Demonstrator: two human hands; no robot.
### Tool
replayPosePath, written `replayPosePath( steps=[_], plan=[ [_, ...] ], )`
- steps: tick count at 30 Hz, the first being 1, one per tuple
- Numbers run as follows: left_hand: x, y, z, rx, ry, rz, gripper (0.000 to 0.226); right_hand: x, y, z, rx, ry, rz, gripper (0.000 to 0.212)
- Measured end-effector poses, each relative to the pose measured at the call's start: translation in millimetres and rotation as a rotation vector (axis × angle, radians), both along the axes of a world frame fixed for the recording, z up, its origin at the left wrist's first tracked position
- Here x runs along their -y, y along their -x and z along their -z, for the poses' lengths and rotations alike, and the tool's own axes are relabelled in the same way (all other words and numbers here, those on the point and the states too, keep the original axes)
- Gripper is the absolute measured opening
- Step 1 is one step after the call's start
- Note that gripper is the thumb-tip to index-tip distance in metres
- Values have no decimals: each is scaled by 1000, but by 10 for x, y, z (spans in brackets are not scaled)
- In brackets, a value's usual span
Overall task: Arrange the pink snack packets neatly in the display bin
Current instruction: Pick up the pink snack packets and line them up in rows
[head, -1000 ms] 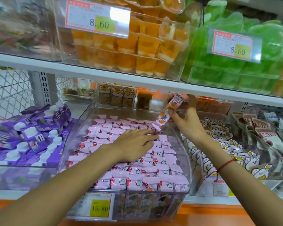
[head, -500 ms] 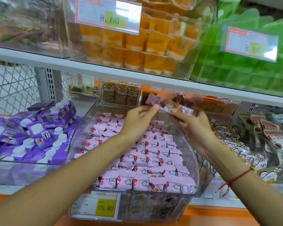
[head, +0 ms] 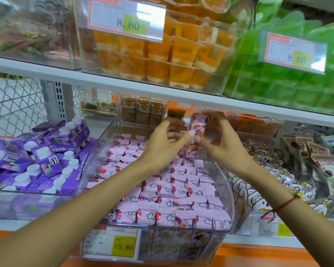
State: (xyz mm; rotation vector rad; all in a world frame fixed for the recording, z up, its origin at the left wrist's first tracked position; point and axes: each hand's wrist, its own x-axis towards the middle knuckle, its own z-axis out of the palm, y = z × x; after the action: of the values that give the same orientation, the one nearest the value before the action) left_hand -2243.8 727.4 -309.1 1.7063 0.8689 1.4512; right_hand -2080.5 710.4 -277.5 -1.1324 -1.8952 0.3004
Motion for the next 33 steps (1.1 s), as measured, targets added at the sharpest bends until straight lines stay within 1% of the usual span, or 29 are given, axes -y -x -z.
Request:
replayPosePath(
  steps=[1, 3, 5, 6, 7, 9, 13, 16, 21, 24, 26, 29, 31, 33],
  plan=[
    [-8, 1, 30, -110, 6, -28, 29, -19, -17, 31, -29, -31, 47, 49],
    [-30, 12, 122, -453, -8, -85, 41, -70, -55, 76, -28, -37, 144, 48],
    [-50, 36, 198, -800, -51, -81, 45, -124, -69, 99, 46, -1, 155, 40],
    [-60, 45, 222, -929, -76, -66, 44, -152, -74, 106, 112, 14, 148, 39],
    [-70, 52, 236, -1020, -94, -55, 43, -180, -81, 106, 185, 26, 147, 39],
    [-94, 60, 249, -1111, -107, -57, 42, -232, -113, 62, 315, 48, 153, 40],
    [-123, 57, 281, -1126, -99, -56, 42, -340, -216, -88, 508, 114, 167, 39],
    [-128, 61, 305, -1109, -95, -51, 42, -397, -226, -165, 636, 161, 129, 31],
    [-130, 64, 300, -1115, -95, -42, 43, -502, -122, -193, 999, 275, 83, 19],
    [-125, 60, 300, -1121, -90, -44, 43, -534, -72, -84, 1154, 239, 97, 18],
    [-129, 57, 297, -1122, -90, -42, 43, -533, -46, -70, 1184, 263, 89, 19],
    [-119, 61, 288, -1118, -95, -38, 43, -503, -22, -150, 1154, 362, 42, 25],
    [-98, 73, 280, -1076, -113, -39, 43, -455, -40, -205, 1086, 328, 60, 30],
    [-66, 91, 259, -1021, -141, -56, 43, -388, -81, -222, 972, 234, 102, 27]
  ],
)
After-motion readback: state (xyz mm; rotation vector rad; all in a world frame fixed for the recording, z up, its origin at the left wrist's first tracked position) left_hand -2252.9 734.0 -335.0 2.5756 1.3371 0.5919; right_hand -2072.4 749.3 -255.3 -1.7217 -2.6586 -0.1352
